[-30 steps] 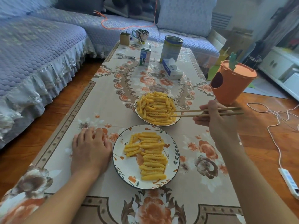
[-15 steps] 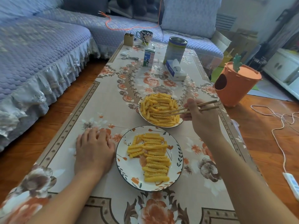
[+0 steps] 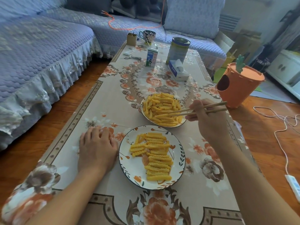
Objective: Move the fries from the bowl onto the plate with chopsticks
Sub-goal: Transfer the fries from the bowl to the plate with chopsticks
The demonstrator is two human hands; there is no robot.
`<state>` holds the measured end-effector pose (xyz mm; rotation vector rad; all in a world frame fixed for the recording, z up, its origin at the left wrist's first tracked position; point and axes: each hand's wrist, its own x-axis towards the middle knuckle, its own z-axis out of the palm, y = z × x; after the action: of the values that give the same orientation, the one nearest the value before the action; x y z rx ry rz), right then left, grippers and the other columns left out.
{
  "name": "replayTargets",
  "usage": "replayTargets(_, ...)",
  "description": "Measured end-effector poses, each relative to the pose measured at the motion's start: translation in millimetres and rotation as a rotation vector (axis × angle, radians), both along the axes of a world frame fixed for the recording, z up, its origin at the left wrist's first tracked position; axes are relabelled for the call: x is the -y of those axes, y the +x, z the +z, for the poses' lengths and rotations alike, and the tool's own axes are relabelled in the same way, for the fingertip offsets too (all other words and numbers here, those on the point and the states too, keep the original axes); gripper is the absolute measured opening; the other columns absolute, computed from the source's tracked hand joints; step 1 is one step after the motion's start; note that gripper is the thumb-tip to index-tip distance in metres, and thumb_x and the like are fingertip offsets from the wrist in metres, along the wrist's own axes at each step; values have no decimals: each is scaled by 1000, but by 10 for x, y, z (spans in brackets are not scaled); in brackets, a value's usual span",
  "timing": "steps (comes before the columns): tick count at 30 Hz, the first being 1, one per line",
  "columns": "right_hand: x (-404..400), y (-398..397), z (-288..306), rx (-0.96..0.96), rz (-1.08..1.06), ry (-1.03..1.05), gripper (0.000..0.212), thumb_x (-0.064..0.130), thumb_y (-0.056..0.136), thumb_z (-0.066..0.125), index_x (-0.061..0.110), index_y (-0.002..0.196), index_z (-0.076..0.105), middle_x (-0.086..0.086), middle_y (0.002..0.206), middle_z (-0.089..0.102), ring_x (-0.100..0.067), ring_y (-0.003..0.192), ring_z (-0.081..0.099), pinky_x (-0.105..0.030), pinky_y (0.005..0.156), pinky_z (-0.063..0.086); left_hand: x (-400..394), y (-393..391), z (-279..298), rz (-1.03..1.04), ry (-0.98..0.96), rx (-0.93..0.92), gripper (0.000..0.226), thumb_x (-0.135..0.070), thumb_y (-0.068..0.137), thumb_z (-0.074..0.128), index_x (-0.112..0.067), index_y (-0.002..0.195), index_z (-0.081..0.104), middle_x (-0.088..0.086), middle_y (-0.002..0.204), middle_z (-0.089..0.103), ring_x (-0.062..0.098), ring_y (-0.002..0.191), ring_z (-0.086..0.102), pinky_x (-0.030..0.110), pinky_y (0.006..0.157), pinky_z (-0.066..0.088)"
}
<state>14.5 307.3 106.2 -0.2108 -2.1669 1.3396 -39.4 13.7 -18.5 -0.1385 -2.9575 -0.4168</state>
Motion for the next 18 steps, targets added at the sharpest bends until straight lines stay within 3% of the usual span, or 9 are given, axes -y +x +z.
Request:
replayTargets(3,42,199,158,53,18,-145,37,39,96,55,7,85,69,-11,68,72,-24,55,73,-30,54,62,7,4,-7,-1,7,-14,40,-32,96,49,-16,130,62,18,140,56,36,137,44,53,118,29)
replayTargets(10,156,728,121,177,55,-273,43,33,98,50,-5,86,66,-24,64,69,-37,57,72,-37,55,63,6,-2,-6,-2,-1,-2,39,-32,97,51,-16,131,60,18,141,56,36,137,43,53,119,29)
replayTargets(18,84,837,-13,192,47,-292,35,30,92,57,-3,88,68,-20,64,68,-34,59,73,-35,57,63,-1,16,20,-7,-6,9,40,-33,98,48,-15,132,59,19,142,54,37,138,41,53,119,28)
